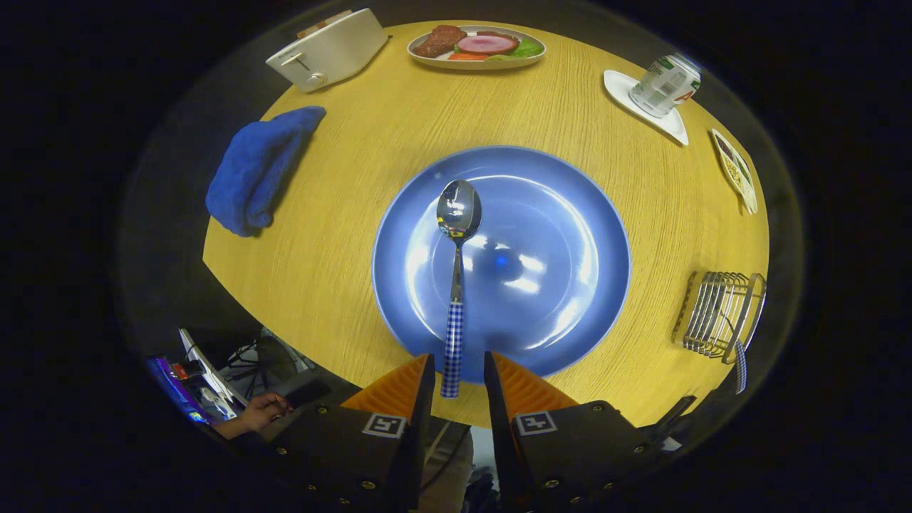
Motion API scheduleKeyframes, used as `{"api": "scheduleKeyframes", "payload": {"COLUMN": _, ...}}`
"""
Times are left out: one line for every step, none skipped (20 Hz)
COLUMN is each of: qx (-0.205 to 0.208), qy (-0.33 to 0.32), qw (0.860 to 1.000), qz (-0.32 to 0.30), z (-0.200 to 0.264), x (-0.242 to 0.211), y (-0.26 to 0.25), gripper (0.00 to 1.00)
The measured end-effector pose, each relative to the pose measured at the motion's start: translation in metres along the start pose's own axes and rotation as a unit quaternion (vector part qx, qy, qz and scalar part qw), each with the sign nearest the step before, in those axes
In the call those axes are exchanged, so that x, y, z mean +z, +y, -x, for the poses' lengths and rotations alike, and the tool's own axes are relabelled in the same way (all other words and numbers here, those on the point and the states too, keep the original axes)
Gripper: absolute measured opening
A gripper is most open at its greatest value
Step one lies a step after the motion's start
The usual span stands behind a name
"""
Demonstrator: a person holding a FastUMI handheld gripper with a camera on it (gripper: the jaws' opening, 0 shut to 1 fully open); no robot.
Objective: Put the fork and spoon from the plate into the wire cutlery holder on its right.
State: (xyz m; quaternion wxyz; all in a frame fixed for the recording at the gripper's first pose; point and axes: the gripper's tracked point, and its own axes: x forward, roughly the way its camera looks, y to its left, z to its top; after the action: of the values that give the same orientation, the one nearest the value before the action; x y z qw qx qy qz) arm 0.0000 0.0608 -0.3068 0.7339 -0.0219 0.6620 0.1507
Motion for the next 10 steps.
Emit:
{"api": "scheduleKeyframes", "payload": {"qx": -0.002, "qy": 0.002, "qw": 1.0, "qz": -0.001, "z": -0.004, "x": 0.0, "y": -0.001, "gripper": 0.41}}
{"api": "scheduleKeyframes", "payload": {"qx": -0.006, "qy": 0.003, "qw": 1.0, "qz": -0.002, "z": -0.007, "x": 0.001, "y": -0.003, "gripper": 0.42}}
{"api": "scheduleKeyframes", "payload": {"qx": -0.007, "qy": 0.003, "qw": 1.0, "qz": -0.003, "z": -0.011, "x": 0.002, "y": -0.004, "gripper": 0.42}}
{"api": "scheduleKeyframes", "payload": {"qx": -0.007, "qy": 0.005, "qw": 1.0, "qz": -0.001, "z": -0.015, "x": 0.003, "y": -0.005, "gripper": 0.41}}
{"api": "scheduleKeyframes", "payload": {"qx": -0.011, "qy": 0.009, "qw": 1.0, "qz": 0.0, "z": -0.018, "x": 0.001, "y": -0.006, "gripper": 0.42}}
{"api": "scheduleKeyframes", "payload": {"qx": -0.012, "qy": 0.019, "qw": 1.0, "qz": 0.001, "z": -0.021, "x": -0.002, "y": -0.006, "gripper": 0.41}}
{"api": "scheduleKeyframes", "payload": {"qx": -0.009, "qy": 0.027, "qw": 1.0, "qz": 0.001, "z": -0.021, "x": -0.006, "y": -0.004, "gripper": 0.42}}
{"api": "scheduleKeyframes", "payload": {"qx": -0.008, "qy": 0.027, "qw": 1.0, "qz": 0.0, "z": -0.023, "x": -0.006, "y": -0.003, "gripper": 0.42}}
{"api": "scheduleKeyframes", "payload": {"qx": -0.01, "qy": 0.028, "qw": 1.0, "qz": 0.001, "z": -0.023, "x": -0.004, "y": -0.005, "gripper": 0.42}}
{"api": "scheduleKeyframes", "payload": {"qx": -0.009, "qy": 0.028, "qw": 1.0, "qz": 0.005, "z": -0.022, "x": -0.002, "y": -0.005, "gripper": 0.42}}
